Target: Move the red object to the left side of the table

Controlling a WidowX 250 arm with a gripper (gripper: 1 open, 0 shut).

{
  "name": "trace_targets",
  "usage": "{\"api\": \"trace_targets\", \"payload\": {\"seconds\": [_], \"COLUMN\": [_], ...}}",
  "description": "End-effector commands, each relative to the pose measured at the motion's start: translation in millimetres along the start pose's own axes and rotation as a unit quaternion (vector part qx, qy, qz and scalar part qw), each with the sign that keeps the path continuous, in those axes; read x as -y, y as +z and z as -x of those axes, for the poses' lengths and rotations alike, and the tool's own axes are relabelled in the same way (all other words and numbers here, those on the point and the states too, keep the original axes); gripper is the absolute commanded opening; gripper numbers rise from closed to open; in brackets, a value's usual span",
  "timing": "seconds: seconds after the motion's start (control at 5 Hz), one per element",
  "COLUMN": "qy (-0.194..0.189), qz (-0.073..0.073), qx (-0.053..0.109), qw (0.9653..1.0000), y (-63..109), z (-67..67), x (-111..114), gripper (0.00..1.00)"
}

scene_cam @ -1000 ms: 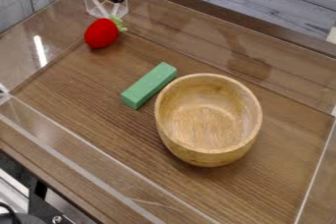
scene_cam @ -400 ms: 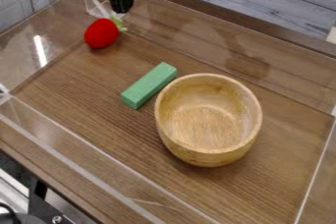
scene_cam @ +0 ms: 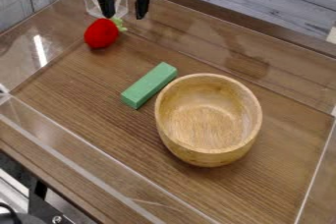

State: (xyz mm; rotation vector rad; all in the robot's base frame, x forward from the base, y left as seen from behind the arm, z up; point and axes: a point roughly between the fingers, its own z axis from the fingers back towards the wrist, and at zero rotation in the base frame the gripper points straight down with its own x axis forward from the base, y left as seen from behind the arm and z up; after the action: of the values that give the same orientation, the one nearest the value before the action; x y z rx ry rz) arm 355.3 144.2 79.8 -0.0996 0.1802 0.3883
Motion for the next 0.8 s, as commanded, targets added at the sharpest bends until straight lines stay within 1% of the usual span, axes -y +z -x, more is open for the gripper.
{"api": "trace_targets", "payload": {"seconds": [0.0, 0.4, 0.6], "qy": [-0.010, -0.053, -0.065], "qz": [-0.006, -0.008, -0.008], "qx": [0.044, 0.041, 0.044], "qw": [0.9989, 0.9977, 0.9969], "y": [34.9, 37.2, 38.8], "z": [14.4, 17.2, 16.8], "x": [10, 34, 43], "gripper": [1.00, 1.00, 1.00]}}
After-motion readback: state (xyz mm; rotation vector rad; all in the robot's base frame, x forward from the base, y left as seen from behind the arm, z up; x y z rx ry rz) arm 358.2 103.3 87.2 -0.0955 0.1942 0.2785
